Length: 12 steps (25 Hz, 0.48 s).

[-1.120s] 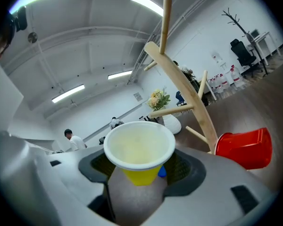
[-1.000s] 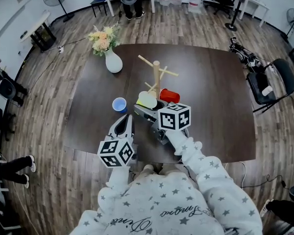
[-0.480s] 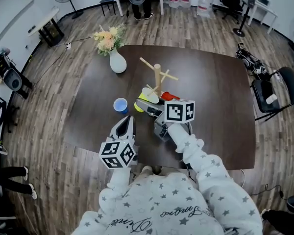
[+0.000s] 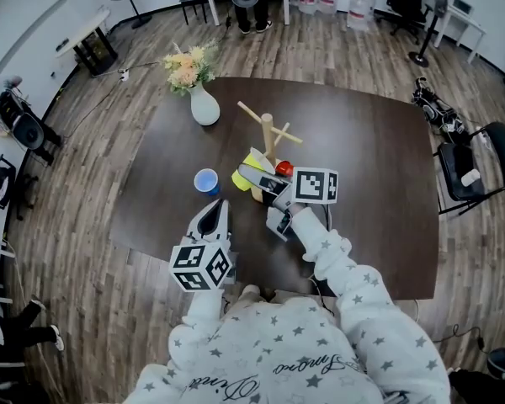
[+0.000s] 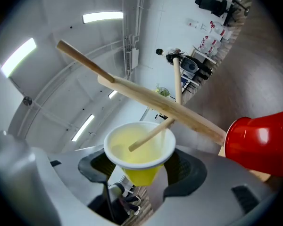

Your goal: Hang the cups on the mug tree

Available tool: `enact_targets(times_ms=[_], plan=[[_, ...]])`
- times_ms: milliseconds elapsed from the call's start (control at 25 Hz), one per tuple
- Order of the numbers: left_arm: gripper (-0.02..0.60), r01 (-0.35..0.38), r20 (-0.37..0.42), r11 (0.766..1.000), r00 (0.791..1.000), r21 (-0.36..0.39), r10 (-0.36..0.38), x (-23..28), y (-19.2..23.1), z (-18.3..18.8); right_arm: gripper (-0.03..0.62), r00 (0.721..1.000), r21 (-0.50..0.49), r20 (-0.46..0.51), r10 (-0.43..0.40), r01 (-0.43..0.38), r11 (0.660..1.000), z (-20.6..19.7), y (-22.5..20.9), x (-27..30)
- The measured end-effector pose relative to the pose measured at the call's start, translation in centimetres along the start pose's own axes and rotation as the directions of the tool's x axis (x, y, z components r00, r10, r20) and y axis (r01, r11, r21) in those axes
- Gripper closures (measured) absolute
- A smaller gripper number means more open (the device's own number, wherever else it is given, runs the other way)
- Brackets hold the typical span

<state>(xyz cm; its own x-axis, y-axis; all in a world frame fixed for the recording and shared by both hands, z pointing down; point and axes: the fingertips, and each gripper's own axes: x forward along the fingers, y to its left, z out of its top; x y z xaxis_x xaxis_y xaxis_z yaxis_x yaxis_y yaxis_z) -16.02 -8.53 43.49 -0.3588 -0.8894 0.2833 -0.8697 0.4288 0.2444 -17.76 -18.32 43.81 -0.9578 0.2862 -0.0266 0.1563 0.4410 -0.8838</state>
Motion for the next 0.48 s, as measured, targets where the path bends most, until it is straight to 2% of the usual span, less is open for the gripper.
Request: enact_targets(times_ms=[480], plan=[[0.557, -0.019, -0.018, 0.999, 1.0, 0.026, 0.02, 0.6, -1.0, 0.2, 0.292, 0.995, 0.163, 0.037, 0.093, -0.098, 0.982, 1.1, 0.0, -0.5]])
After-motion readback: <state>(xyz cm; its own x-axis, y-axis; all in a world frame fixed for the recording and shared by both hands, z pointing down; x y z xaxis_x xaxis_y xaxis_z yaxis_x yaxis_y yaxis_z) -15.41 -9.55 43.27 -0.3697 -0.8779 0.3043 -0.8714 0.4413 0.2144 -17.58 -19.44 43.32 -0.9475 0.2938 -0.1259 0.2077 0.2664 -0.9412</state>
